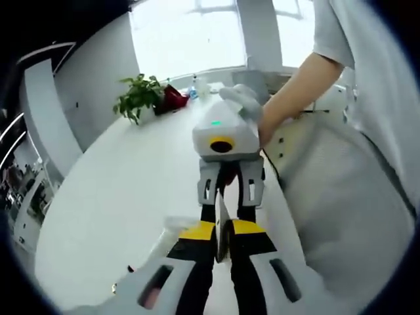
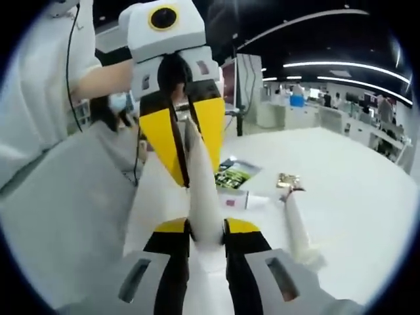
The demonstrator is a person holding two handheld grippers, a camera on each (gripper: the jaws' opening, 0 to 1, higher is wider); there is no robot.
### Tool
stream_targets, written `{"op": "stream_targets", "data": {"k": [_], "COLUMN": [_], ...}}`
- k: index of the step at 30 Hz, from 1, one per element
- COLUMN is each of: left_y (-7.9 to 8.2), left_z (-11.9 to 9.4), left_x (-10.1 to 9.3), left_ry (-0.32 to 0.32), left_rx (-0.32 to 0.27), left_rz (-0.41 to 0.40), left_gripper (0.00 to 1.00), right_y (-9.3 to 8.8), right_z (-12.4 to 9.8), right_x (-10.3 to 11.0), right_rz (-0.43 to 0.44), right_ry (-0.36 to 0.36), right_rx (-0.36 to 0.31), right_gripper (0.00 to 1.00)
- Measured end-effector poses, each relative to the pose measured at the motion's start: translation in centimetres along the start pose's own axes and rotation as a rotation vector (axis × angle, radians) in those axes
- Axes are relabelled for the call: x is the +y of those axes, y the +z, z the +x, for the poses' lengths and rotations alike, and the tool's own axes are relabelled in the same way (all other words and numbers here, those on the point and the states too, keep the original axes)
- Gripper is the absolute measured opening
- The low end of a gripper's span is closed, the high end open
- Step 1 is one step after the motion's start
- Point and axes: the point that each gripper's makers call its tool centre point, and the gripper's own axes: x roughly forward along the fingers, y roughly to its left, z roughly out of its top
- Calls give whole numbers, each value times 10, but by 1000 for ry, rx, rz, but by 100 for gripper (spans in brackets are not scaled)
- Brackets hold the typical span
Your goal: Arrange the skincare products in the storage area until every visible bottle or jar stands upright without overlapping.
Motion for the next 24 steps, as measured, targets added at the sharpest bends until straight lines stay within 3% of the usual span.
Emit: {"op": "stream_targets", "data": {"k": [10,24], "left_y": [5,6], "left_z": [7,15], "left_x": [27,53], "left_ry": [35,59], "left_rx": [-53,-96], "left_rz": [38,3], "left_gripper": [13,14], "right_y": [0,-2], "right_z": [-1,0], "right_x": [-37,-60], "right_rz": [-17,-30], "right_ry": [-7,-4], "right_rx": [5,10], "right_gripper": [19,19]}}
